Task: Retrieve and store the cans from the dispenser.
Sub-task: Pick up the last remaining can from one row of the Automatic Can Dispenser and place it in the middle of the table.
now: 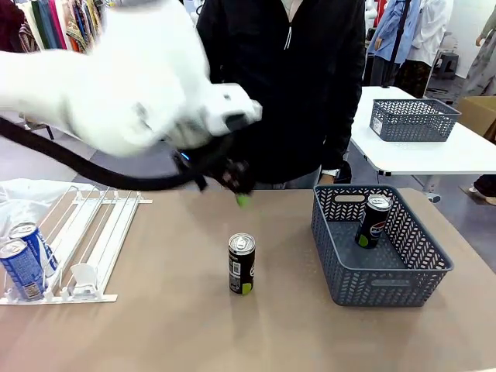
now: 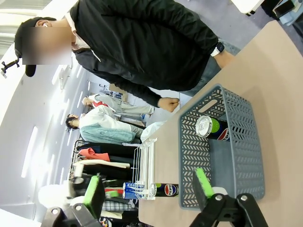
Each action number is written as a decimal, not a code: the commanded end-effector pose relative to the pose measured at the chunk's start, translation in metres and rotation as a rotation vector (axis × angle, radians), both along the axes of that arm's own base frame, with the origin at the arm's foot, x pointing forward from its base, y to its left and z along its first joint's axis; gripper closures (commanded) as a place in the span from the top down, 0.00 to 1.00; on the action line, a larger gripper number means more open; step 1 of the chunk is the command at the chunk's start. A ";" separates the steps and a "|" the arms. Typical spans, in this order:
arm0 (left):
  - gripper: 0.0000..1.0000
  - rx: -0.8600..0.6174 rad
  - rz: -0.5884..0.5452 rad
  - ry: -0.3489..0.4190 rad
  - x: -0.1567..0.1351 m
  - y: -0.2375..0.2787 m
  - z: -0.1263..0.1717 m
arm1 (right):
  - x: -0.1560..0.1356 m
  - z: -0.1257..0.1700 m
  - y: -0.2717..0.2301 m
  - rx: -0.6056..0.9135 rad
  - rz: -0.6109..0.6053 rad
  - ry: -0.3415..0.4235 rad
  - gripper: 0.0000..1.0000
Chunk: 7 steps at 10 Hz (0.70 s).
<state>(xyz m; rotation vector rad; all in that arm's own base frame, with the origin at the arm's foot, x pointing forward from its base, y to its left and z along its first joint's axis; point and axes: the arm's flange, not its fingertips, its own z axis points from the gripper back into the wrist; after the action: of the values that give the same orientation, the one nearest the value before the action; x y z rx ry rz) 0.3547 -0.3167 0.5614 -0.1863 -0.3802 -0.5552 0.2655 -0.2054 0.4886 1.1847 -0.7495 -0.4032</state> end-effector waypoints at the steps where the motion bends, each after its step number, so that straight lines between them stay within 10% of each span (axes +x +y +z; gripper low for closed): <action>1: 1.00 -0.109 0.108 0.099 -0.001 0.112 0.030 | 0.004 0.001 -0.001 0.002 -0.004 -0.038 1.00; 4: 1.00 -0.305 0.362 0.306 0.003 0.294 0.049 | 0.004 0.001 -0.001 0.002 -0.004 -0.038 1.00; 7: 1.00 -0.762 0.358 0.399 -0.034 0.432 0.019 | 0.004 0.001 -0.001 0.002 -0.004 -0.038 1.00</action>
<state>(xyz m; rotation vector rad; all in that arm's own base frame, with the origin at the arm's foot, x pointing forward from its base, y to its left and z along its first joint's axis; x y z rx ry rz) 0.3200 0.1087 0.5895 -0.7599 -0.1856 0.0166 0.2653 -0.2056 0.4886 1.1846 -0.7495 -0.4038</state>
